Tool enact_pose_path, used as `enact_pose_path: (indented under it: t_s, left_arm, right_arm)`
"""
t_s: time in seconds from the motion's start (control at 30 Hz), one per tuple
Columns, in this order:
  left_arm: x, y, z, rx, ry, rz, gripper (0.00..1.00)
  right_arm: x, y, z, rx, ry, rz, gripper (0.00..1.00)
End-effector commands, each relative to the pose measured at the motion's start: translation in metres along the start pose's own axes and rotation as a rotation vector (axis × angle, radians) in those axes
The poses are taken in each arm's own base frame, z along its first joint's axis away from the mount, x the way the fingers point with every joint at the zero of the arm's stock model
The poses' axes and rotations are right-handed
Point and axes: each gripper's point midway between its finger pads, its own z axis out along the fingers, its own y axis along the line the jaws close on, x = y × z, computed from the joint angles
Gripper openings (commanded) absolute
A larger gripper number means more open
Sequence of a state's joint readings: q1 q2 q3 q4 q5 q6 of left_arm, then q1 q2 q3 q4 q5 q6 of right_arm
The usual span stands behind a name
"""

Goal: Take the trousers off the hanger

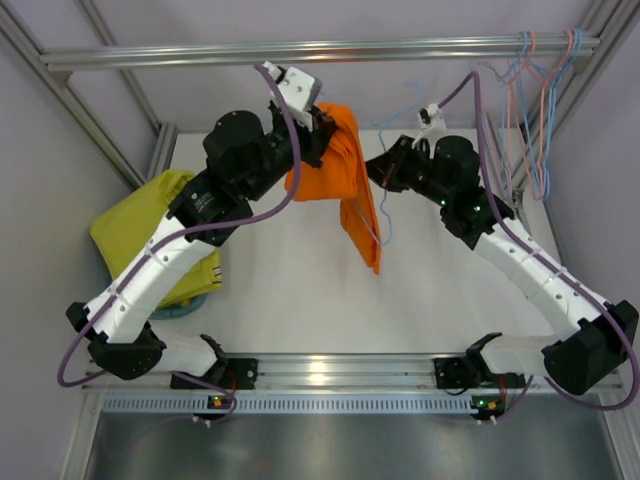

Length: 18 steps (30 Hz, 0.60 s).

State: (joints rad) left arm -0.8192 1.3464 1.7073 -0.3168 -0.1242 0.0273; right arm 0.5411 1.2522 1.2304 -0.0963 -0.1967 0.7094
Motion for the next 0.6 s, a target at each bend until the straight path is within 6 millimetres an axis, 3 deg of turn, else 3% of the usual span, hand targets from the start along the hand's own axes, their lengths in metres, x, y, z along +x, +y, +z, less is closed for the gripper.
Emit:
enact_pose_path:
  t_s: [0.0,0.1,0.3,0.57]
  left_arm:
    - [-0.192,0.014,-0.066,-0.017,-0.577,-0.083,0.0]
    - [-0.209,0.016,-0.07,-0.027,-0.616,-0.081,0.0]
    - [-0.254,0.03,-0.095,-0.086,-0.729,-0.068,0.0]
    - [-0.267,0.059,-0.128,-0.242,-0.768,-0.014,0.0]
  right_arm:
    - [0.016,-0.018,0.0,0.032,0.039,-0.037,0.0]
    - [0.025,-0.028,0.001,0.051,0.059,-0.048,0.0]
    - [0.046,-0.047,-0.002,0.086,0.102,-0.072,0.0]
    - [0.049,-0.045,-0.008,0.069,0.115,-0.092,0.0]
